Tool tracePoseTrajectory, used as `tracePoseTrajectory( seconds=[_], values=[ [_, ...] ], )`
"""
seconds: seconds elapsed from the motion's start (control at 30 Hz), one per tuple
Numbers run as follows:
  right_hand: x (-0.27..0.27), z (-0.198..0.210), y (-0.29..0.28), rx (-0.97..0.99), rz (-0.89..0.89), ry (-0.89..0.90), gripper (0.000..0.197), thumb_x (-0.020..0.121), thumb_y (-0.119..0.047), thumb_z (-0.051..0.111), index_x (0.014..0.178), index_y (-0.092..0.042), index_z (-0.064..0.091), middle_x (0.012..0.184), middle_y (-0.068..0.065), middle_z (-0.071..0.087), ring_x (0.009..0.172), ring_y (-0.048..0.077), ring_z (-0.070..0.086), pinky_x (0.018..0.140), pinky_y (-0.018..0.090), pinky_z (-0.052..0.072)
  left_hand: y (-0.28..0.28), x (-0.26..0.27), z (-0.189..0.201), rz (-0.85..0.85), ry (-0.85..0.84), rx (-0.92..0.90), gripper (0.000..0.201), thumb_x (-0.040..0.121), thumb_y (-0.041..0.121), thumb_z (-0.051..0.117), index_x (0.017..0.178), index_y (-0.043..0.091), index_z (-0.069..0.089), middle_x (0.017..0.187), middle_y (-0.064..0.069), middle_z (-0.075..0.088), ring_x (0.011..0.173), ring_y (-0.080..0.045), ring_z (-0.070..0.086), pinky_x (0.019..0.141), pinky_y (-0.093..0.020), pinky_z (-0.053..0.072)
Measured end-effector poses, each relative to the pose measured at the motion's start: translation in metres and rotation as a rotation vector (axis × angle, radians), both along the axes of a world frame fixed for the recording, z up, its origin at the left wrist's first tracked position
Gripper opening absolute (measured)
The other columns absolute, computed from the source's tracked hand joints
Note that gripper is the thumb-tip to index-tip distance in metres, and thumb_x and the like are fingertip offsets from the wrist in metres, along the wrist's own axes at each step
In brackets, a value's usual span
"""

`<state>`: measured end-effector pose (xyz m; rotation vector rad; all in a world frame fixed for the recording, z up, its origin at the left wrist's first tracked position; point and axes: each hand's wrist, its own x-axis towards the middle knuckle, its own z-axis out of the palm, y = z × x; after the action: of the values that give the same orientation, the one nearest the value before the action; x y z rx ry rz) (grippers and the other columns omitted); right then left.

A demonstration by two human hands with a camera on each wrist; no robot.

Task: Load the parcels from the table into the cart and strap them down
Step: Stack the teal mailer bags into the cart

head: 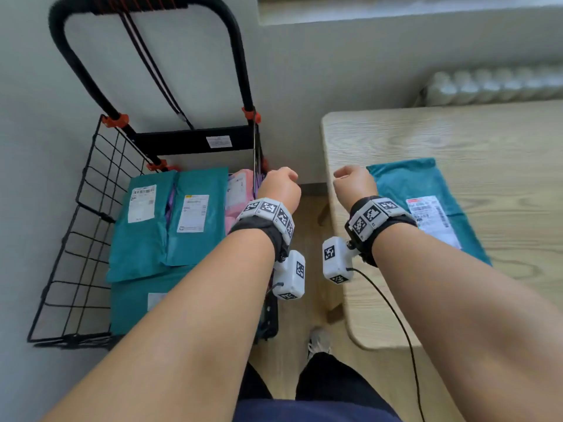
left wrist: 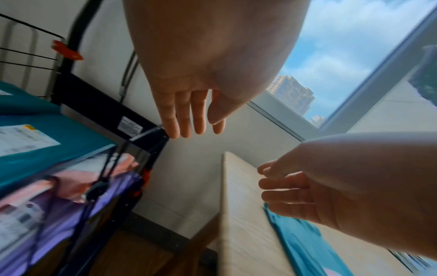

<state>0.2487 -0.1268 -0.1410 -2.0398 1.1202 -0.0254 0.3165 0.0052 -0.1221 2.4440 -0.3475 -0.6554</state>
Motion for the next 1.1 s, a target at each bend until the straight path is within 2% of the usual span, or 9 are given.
tracePoseTrajectory(
  seconds=[0.13, 0.27, 0.37, 0.6, 0.67, 0.8, 0.93, 1.0, 1.1],
  values=[
    [-0.051, -0.007, -0.048, -0.031, -0.085, 0.092, 0.04, 0.086, -0.01, 0.048, 0.123, -0.018, 0.062, 0.129, 0.01, 0.06, 0.121, 0.03, 0.053, 0.1, 0.033, 0.042, -0.053, -0.043, 0.0, -0.119, 0.057, -0.013, 0.045, 0.089, 0.005, 0.038, 0.127, 0.021, 0.056, 0.136, -0.006, 0.052, 0.121, -0.026, 0.052, 0.103, -0.036, 0.042],
    [-0.101, -0.016, -0.092, -0.046, -0.187, 0.17, 0.038, 0.087, -0.013, 0.05, 0.124, -0.015, 0.06, 0.128, 0.013, 0.06, 0.118, 0.031, 0.055, 0.095, 0.033, 0.043, -0.095, -0.084, -0.008, -0.208, 0.131, 0.011, 0.045, 0.09, 0.006, 0.038, 0.131, 0.019, 0.053, 0.137, -0.007, 0.051, 0.122, -0.027, 0.052, 0.102, -0.035, 0.043],
    [-0.131, -0.024, -0.116, -0.052, -0.262, 0.216, 0.043, 0.085, -0.012, 0.051, 0.127, -0.015, 0.058, 0.13, 0.014, 0.058, 0.123, 0.034, 0.05, 0.1, 0.036, 0.041, -0.115, -0.109, -0.015, -0.252, 0.166, 0.04, 0.041, 0.092, 0.01, 0.038, 0.129, 0.017, 0.053, 0.136, -0.009, 0.052, 0.12, -0.029, 0.053, 0.098, -0.034, 0.042],
    [-0.17, -0.04, -0.14, -0.034, -0.336, 0.297, 0.048, 0.076, -0.012, 0.048, 0.123, -0.017, 0.057, 0.125, 0.013, 0.059, 0.119, 0.035, 0.052, 0.098, 0.039, 0.045, -0.138, -0.145, -0.037, -0.293, 0.227, 0.067, 0.035, 0.094, 0.016, 0.042, 0.128, 0.01, 0.051, 0.131, -0.011, 0.055, 0.117, -0.03, 0.055, 0.093, -0.032, 0.042],
    [-0.175, -0.043, -0.142, -0.003, -0.338, 0.305, 0.049, 0.075, -0.014, 0.049, 0.124, -0.018, 0.054, 0.126, 0.011, 0.059, 0.118, 0.034, 0.052, 0.099, 0.041, 0.045, -0.144, -0.15, -0.044, -0.279, 0.235, 0.066, 0.037, 0.093, 0.019, 0.045, 0.128, 0.01, 0.05, 0.129, -0.011, 0.057, 0.115, -0.029, 0.056, 0.091, -0.031, 0.042],
    [-0.18, -0.043, -0.143, -0.02, -0.352, 0.337, 0.046, 0.082, -0.012, 0.05, 0.129, -0.013, 0.049, 0.131, 0.011, 0.055, 0.123, 0.033, 0.049, 0.1, 0.042, 0.044, -0.151, -0.154, -0.05, -0.221, 0.245, 0.045, 0.037, 0.087, 0.01, 0.046, 0.124, 0.009, 0.052, 0.119, -0.01, 0.06, 0.108, -0.03, 0.059, 0.081, -0.03, 0.042],
    [-0.181, -0.046, -0.138, 0.013, -0.347, 0.346, 0.031, 0.083, -0.01, 0.049, 0.111, -0.011, 0.061, 0.114, 0.012, 0.064, 0.105, 0.033, 0.058, 0.085, 0.037, 0.048, -0.15, -0.153, -0.058, -0.124, 0.309, -0.005, 0.032, 0.082, 0.007, 0.051, 0.114, 0.009, 0.056, 0.103, -0.01, 0.064, 0.093, -0.028, 0.062, 0.07, -0.029, 0.045],
    [-0.18, -0.048, -0.134, 0.029, -0.333, 0.342, 0.028, 0.085, -0.007, 0.047, 0.105, -0.011, 0.065, 0.107, 0.012, 0.066, 0.094, 0.03, 0.058, 0.078, 0.033, 0.047, -0.147, -0.151, -0.063, -0.058, 0.377, -0.017, 0.02, 0.077, 0.006, 0.058, 0.097, 0.006, 0.062, 0.091, -0.012, 0.067, 0.083, -0.027, 0.063, 0.064, -0.029, 0.049],
    [-0.176, -0.048, -0.124, 0.047, -0.31, 0.314, 0.031, 0.088, -0.004, 0.047, 0.106, -0.014, 0.069, 0.108, 0.009, 0.068, 0.099, 0.029, 0.061, 0.084, 0.033, 0.049, -0.138, -0.149, -0.073, 0.052, 0.534, -0.05, 0.015, 0.072, 0.005, 0.07, 0.086, 0.001, 0.068, 0.087, -0.014, 0.073, 0.083, -0.027, 0.07, 0.078, -0.039, 0.059]
  ],
)
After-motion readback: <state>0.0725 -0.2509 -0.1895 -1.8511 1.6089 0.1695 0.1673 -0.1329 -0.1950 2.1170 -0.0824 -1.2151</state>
